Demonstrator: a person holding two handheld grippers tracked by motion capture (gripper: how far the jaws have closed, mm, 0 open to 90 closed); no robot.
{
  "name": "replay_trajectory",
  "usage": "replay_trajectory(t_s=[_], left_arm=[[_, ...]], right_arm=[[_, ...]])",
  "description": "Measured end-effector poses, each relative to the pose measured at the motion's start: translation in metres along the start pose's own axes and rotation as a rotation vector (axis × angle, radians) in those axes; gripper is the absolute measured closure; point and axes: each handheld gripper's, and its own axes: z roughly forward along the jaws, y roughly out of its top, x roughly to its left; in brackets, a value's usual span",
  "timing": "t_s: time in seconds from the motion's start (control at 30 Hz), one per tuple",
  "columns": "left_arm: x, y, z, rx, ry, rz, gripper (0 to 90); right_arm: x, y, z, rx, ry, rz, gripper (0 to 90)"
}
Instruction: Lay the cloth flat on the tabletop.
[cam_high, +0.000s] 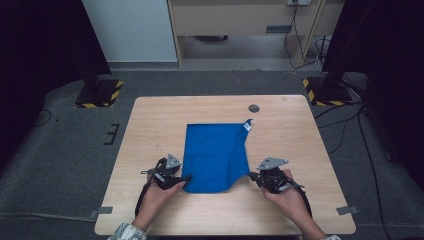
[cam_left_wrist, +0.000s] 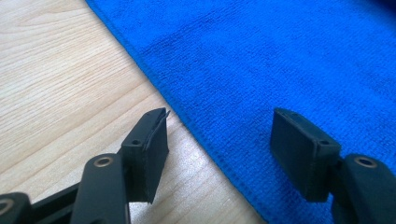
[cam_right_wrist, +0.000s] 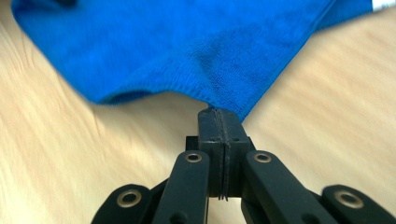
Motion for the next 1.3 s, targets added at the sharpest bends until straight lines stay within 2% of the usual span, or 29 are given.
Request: replay_trajectory(t_s=[0.17, 0.33, 0.5, 0.63, 0.77, 0.87, 0.97, 1.03, 1.13, 1.3], left_arm=[[0.0, -0.001, 0.0, -0.002, -0.006, 0.004, 35.7], [-0.001, -0.001, -0.001, -0.002, -0.005, 0.004, 35.6], [-0.001, -0.002, -0.001, 0.001, -0.006, 0.005, 35.5], [-0.002, -0.001, -0.002, 0.006, -0.006, 0.008, 35.5], [-0.003, -0.002, -0.003, 0.008, -0.009, 0.011, 35.5], [-0.002, -0.002, -0.003, 0.007, -0.009, 0.011, 35.5], [-0.002, -0.002, -0.003, 0.007, -0.011, 0.013, 35.6], [-0.002, -0.002, -0.003, 0.006, -0.013, 0.013, 35.6], [-0.002, -0.002, -0.003, 0.006, -0.013, 0.014, 35.6], [-0.001, -0.003, -0.003, 0.004, -0.015, 0.015, 35.5]], right_arm=[[-0.003, -0.013, -0.011, 0.052, -0.008, -0.002, 89.7], [-0.003, -0.02, -0.016, 0.072, -0.004, -0.001, 89.3], [0.001, -0.022, -0.017, 0.094, -0.01, -0.033, 89.4], [0.003, -0.024, -0.019, 0.114, -0.021, -0.036, 90.0], [0.002, -0.028, -0.023, 0.112, -0.017, -0.029, 89.8], [-0.001, -0.03, -0.024, 0.079, -0.004, -0.015, 83.5], [-0.001, -0.029, -0.021, 0.049, -0.01, -0.005, 73.6], [-0.003, -0.028, -0.016, 0.036, -0.012, -0.003, 70.3], [-0.006, -0.025, -0.007, 0.027, -0.019, 0.011, 69.3], [-0.008, -0.025, 0.006, 0.057, -0.03, 0.001, 68.9]])
